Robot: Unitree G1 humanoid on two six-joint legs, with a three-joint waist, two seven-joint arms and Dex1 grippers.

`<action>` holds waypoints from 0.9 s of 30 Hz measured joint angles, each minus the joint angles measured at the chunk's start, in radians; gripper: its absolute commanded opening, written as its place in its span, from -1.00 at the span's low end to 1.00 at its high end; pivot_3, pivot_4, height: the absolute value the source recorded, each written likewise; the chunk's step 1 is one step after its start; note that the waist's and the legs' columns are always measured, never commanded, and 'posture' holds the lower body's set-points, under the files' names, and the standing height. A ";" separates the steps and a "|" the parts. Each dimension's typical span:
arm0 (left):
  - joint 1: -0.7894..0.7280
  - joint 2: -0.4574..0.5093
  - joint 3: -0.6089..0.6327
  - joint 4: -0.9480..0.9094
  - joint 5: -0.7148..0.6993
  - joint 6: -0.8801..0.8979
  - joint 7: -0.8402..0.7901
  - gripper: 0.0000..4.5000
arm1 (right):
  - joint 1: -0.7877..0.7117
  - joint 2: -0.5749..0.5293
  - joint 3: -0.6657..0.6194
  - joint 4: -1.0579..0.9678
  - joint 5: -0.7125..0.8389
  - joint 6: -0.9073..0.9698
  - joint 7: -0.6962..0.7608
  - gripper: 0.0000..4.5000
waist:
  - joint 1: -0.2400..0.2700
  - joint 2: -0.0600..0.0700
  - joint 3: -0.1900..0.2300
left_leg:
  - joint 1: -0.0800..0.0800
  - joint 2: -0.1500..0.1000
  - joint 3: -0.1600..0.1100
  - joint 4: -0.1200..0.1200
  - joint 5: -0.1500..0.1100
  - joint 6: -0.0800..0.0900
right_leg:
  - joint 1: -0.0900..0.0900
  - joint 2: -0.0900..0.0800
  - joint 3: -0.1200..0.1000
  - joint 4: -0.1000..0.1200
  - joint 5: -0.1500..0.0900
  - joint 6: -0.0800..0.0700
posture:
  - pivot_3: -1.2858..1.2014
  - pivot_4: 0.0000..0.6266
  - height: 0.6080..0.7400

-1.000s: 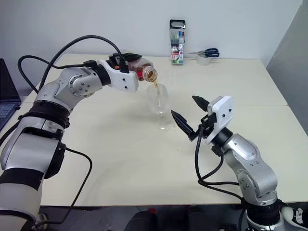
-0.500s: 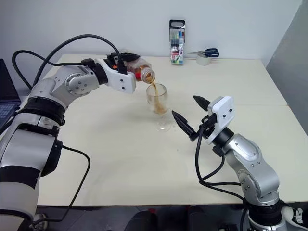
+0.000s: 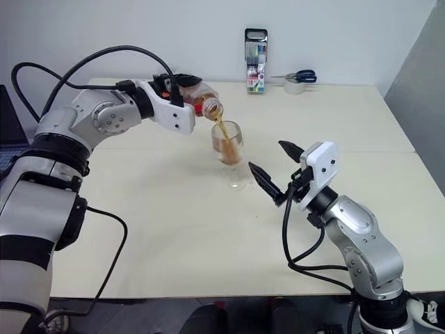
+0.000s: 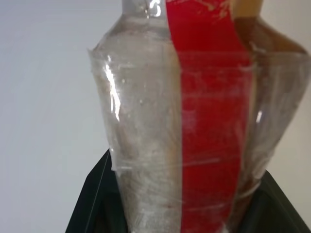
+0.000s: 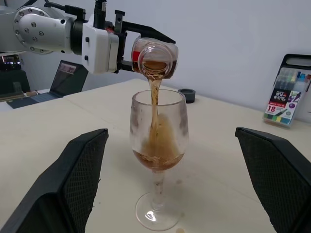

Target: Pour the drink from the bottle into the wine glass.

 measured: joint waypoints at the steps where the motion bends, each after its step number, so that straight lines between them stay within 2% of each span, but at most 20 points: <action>1: -0.003 0.000 -0.003 0.002 0.002 0.000 0.004 -0.22 | 0.000 0.000 0.000 -0.001 0.000 0.000 -0.001 1.00 | 0.000 0.000 0.000 | 0.000 0.000 0.000 0.000 0.000 0.000 | 0.000 0.000 0.000 0.000 0.000 0.000 | 0.03 -0.52 1.00; 16: -0.014 -0.005 -0.019 0.039 0.014 0.004 0.034 -0.22 | -0.003 -0.005 0.007 -0.001 0.000 0.001 -0.001 1.00 | 0.000 0.000 0.000 | 0.000 0.000 0.000 0.000 0.000 0.000 | 0.000 0.000 0.000 0.000 0.000 0.000 | 0.03 -0.52 1.00; 27: 0.053 -0.054 0.102 0.012 -0.218 0.060 -0.135 -0.22 | 0.001 -0.016 0.017 0.004 -0.018 -0.011 0.020 1.00 | -0.004 0.000 0.000 | 0.001 0.000 0.001 0.000 0.000 0.000 | 0.000 0.000 0.001 0.001 0.000 0.000 | 0.03 -0.52 1.00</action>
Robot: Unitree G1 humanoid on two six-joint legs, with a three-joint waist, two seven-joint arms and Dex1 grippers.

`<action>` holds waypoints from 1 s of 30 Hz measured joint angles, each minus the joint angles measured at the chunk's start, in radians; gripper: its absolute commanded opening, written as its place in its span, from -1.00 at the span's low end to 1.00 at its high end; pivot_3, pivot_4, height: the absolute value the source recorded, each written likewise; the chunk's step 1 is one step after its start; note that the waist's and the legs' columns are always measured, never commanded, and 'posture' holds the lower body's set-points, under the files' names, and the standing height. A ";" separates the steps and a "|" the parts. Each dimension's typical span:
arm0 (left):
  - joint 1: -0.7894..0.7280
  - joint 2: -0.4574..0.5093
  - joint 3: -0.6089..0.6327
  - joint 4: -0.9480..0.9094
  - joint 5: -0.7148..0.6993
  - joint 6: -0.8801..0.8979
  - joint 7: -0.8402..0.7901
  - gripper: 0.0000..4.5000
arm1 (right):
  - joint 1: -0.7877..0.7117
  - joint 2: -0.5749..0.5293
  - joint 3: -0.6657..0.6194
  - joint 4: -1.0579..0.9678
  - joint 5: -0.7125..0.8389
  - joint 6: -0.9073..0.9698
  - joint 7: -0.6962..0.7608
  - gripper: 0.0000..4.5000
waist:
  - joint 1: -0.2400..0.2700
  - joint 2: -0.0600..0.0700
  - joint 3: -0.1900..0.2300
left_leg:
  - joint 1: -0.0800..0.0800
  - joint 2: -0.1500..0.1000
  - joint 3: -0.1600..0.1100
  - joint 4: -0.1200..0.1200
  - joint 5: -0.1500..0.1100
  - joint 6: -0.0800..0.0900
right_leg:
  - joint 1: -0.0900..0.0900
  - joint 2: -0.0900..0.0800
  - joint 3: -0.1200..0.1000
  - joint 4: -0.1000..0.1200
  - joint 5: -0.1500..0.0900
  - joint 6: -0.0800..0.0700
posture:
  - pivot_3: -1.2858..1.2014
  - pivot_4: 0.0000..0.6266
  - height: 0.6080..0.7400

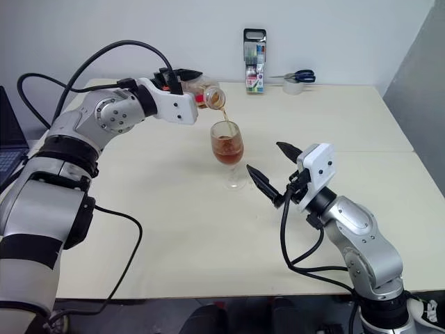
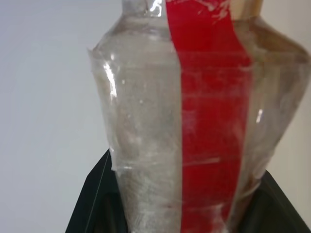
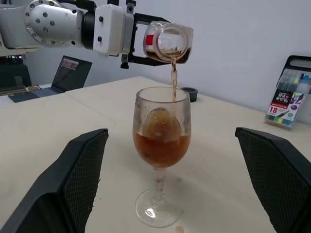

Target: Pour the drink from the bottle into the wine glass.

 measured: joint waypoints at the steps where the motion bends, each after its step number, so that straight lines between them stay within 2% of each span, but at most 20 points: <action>1: 0.022 -0.008 0.026 -0.013 -0.042 0.023 -0.033 -0.22 | 0.000 0.000 0.000 0.000 0.000 0.000 0.004 1.00 | 0.001 0.000 0.000 | 0.000 0.000 0.000 0.000 0.000 0.000 | 0.000 0.000 0.000 0.000 0.000 0.000 | 0.03 -0.52 1.00; 6: 0.140 -0.075 0.170 -0.154 -0.298 0.189 -0.221 -0.22 | -0.005 0.000 0.001 0.004 0.000 0.000 0.008 1.00 | 0.002 0.000 0.000 | -0.001 0.000 -0.001 0.002 0.000 0.000 | 0.000 0.000 -0.001 0.000 0.000 0.000 | 0.03 -0.52 1.00; 10: 0.233 -0.139 0.286 -0.369 -0.485 0.471 -0.266 -0.22 | -0.031 0.000 0.003 0.009 0.002 0.000 0.026 1.00 | 0.000 0.000 0.000 | -0.001 0.000 -0.001 0.002 0.000 0.000 | 0.000 0.000 0.000 0.001 0.000 0.000 | 0.03 -0.52 1.00; 13: 0.298 -0.172 0.370 -0.518 -0.576 0.697 -0.216 -0.22 | -0.032 -0.004 0.004 0.011 0.004 0.001 0.036 1.00 | -0.003 0.000 0.000 | 0.000 0.000 -0.001 0.002 0.000 0.000 | 0.000 0.000 0.001 0.003 0.000 0.000 | 0.03 -0.52 1.00; 15: 0.373 -0.202 0.453 -0.639 -0.632 0.886 -0.119 -0.22 | -0.023 -0.028 0.009 0.006 0.015 0.001 0.060 1.00 | -0.004 0.000 -0.001 | 0.001 0.000 -0.001 0.002 0.000 0.000 | 0.000 0.000 0.001 0.003 0.000 0.000 | 0.03 -0.52 1.00; 19: 0.537 -0.254 0.571 -0.797 -0.708 1.135 0.023 -0.22 | 0.081 -0.087 0.020 -0.028 0.021 -0.010 0.133 1.00 | 0.002 -0.001 -0.002 | 0.001 0.000 -0.001 0.002 0.000 0.000 | 0.001 0.000 0.001 0.004 0.000 0.000 | 0.03 -0.52 1.00; 25: 0.717 -0.314 0.612 -0.879 -0.769 1.244 0.069 -0.22 | 0.173 -0.129 0.048 -0.042 0.011 -0.100 0.242 1.00 | 0.007 -0.002 -0.003 | 0.000 0.000 -0.002 0.005 0.000 0.000 | 0.001 -0.001 0.001 0.006 0.000 0.000 | 0.03 -0.52 1.00; 30: 0.777 -0.319 0.596 -0.892 -0.763 1.133 0.036 -0.22 | 0.173 -0.118 0.049 -0.017 -0.013 -0.137 0.244 1.00 | 0.005 -0.002 -0.003 | 0.004 0.000 0.000 0.005 0.000 0.000 | 0.003 0.000 0.002 0.007 0.000 0.000 | 0.03 -0.52 1.00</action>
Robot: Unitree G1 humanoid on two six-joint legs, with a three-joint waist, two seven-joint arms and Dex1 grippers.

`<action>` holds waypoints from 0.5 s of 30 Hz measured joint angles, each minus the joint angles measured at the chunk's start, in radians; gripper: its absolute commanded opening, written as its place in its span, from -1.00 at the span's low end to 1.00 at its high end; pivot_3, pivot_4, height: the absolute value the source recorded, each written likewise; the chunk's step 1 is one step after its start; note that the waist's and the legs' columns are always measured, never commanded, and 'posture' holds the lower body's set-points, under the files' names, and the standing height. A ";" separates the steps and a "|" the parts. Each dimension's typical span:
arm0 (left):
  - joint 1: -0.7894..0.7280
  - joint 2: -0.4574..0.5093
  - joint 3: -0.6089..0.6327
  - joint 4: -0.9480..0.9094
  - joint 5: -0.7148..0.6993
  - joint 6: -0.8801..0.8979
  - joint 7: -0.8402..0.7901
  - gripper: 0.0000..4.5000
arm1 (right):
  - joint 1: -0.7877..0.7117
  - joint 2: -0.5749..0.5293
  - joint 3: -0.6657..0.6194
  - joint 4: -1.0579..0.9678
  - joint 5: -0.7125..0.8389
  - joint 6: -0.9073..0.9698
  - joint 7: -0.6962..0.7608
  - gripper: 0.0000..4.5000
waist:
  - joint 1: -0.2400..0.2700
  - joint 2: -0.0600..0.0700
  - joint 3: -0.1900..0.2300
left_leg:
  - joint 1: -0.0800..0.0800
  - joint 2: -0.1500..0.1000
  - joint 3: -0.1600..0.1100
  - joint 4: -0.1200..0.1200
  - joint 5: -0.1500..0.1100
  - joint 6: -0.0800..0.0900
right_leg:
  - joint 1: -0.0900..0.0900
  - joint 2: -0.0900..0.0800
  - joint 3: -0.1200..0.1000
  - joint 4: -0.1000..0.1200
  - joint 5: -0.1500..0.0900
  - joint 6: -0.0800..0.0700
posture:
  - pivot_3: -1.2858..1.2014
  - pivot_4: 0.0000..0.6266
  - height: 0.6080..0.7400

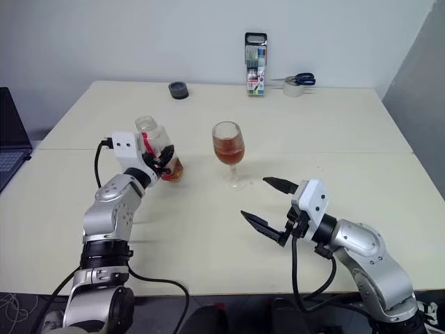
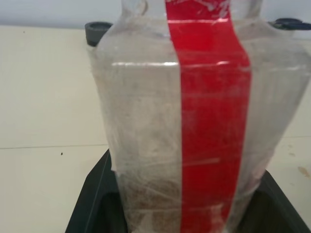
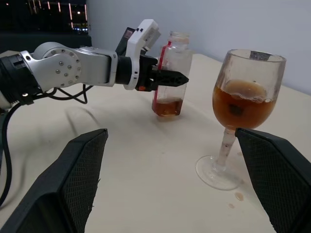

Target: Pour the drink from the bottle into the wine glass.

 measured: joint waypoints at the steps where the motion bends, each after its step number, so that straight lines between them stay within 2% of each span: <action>1: 0.017 0.001 -0.013 0.014 0.014 -0.047 -0.012 -0.22 | -0.001 0.005 0.002 0.015 -0.010 -0.011 -0.001 1.00 | 0.000 0.000 0.000 | 0.000 0.000 0.000 0.000 0.000 0.000 | 0.000 0.000 0.000 0.000 0.000 0.000 | 0.03 -0.52 1.00; 10: 0.036 0.005 -0.025 0.098 0.038 -0.196 -0.035 -0.22 | 0.001 0.017 0.008 0.052 -0.048 -0.049 -0.002 1.00 | 0.001 0.000 0.000 | 0.000 0.000 0.000 0.000 -0.002 0.003 | 0.000 0.000 0.000 0.000 0.000 0.000 | 0.03 -0.52 1.00; 12: 0.040 0.005 -0.025 0.099 0.038 -0.205 -0.033 0.10 | 0.006 0.018 0.009 0.052 -0.054 -0.059 -0.002 1.00 | 0.001 0.000 0.000 | 0.000 0.000 0.000 0.000 -0.002 0.003 | 0.000 0.000 0.000 0.000 0.000 0.000 | 0.03 -0.52 1.00; 15: 0.047 0.005 -0.023 0.100 0.036 -0.205 -0.026 0.46 | 0.007 0.019 0.011 0.052 -0.057 -0.062 -0.003 1.00 | 0.001 0.000 0.000 | 0.001 0.000 0.000 0.000 -0.002 0.003 | 0.000 0.000 0.000 0.000 0.000 0.000 | 0.03 -0.52 1.00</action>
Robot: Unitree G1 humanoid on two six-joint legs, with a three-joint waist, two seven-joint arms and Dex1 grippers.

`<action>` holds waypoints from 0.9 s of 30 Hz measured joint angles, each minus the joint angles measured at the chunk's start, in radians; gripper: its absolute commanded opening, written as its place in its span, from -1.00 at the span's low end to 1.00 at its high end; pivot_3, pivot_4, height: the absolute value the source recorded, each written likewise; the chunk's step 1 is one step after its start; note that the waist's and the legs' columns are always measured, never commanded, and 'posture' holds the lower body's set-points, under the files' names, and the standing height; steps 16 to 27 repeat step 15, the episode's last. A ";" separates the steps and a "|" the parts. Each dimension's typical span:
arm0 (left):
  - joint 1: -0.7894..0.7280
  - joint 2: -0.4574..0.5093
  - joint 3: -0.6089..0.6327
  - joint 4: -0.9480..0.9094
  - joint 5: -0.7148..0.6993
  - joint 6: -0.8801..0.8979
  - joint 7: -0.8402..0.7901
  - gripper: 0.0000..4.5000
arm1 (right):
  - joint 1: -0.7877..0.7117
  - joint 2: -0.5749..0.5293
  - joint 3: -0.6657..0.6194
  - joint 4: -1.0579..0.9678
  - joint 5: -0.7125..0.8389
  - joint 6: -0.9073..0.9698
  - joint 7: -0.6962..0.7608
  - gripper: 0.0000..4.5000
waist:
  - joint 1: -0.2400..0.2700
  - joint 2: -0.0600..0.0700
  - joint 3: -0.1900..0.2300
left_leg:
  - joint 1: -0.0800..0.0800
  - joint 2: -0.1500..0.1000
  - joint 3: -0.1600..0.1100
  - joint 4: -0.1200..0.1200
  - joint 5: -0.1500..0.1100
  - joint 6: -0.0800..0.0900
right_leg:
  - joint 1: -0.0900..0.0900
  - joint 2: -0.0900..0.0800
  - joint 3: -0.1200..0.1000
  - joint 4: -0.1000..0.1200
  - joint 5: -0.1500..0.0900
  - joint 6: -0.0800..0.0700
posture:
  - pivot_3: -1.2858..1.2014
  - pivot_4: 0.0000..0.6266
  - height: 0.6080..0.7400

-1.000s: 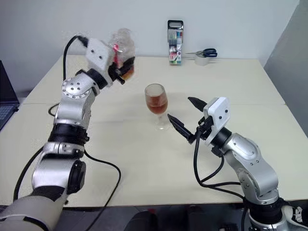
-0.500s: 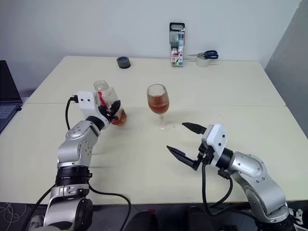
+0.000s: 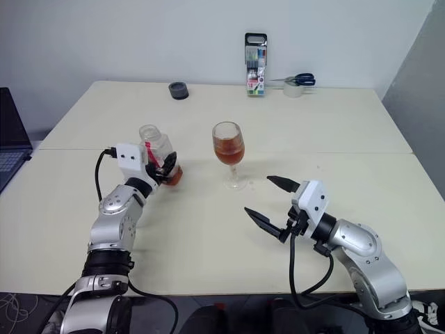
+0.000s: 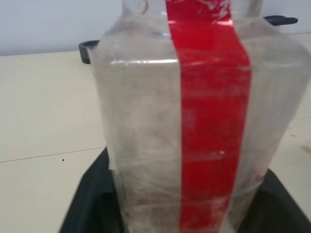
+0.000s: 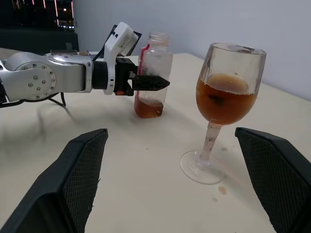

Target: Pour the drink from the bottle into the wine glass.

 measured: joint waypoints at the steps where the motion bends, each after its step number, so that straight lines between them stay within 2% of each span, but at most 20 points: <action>1: 0.006 0.000 0.002 0.000 -0.002 0.002 0.002 0.59 | 0.000 0.001 0.001 0.000 -0.002 0.000 0.000 1.00 | 0.000 0.000 0.000 | 0.000 0.000 0.000 0.000 0.000 0.000 | 0.000 0.000 0.000 0.000 0.000 0.000 | 0.03 -0.52 1.00; 4: 0.032 0.000 0.007 -0.002 -0.015 0.017 0.002 0.98 | 0.001 0.001 0.004 0.000 -0.009 -0.001 -0.001 1.00 | 0.000 0.000 0.000 | 0.000 0.000 0.000 0.000 0.000 0.000 | 0.000 0.000 0.000 0.000 0.000 0.000 | 0.03 -0.52 1.00; 10: 0.127 0.008 0.015 -0.083 -0.017 0.066 0.008 0.98 | 0.083 0.002 0.000 -0.002 -0.029 0.000 -0.024 1.00 | 0.000 0.000 0.000 | 0.001 0.000 -0.001 -0.001 0.000 0.000 | 0.001 0.000 0.000 -0.001 0.000 0.000 | 0.03 -0.52 1.00; 12: 0.204 0.012 0.018 -0.166 -0.020 0.111 0.014 0.98 | 0.163 0.031 -0.028 -0.002 -0.047 0.014 -0.090 1.00 | 0.000 -0.001 -0.002 | 0.002 0.001 -0.001 -0.003 0.000 0.000 | 0.002 0.000 0.000 -0.002 0.000 0.000 | 0.03 -0.52 1.00; 15: 0.343 0.013 0.016 -0.311 -0.015 0.198 0.038 0.98 | 0.265 0.095 -0.075 0.009 -0.142 0.091 -0.271 1.00 | 0.000 -0.001 -0.002 | 0.002 0.001 0.000 -0.003 0.000 0.000 | 0.002 -0.001 0.001 -0.002 0.000 0.000 | 0.03 -0.52 1.00; 27: 0.343 0.013 0.016 -0.311 -0.015 0.198 0.038 0.98 | 0.265 0.095 -0.075 0.009 -0.142 0.091 -0.271 1.00 | 0.000 -0.001 -0.002 | 0.002 0.001 0.000 -0.003 0.000 0.000 | 0.002 -0.001 0.001 -0.002 0.000 0.000 | 0.03 -0.52 1.00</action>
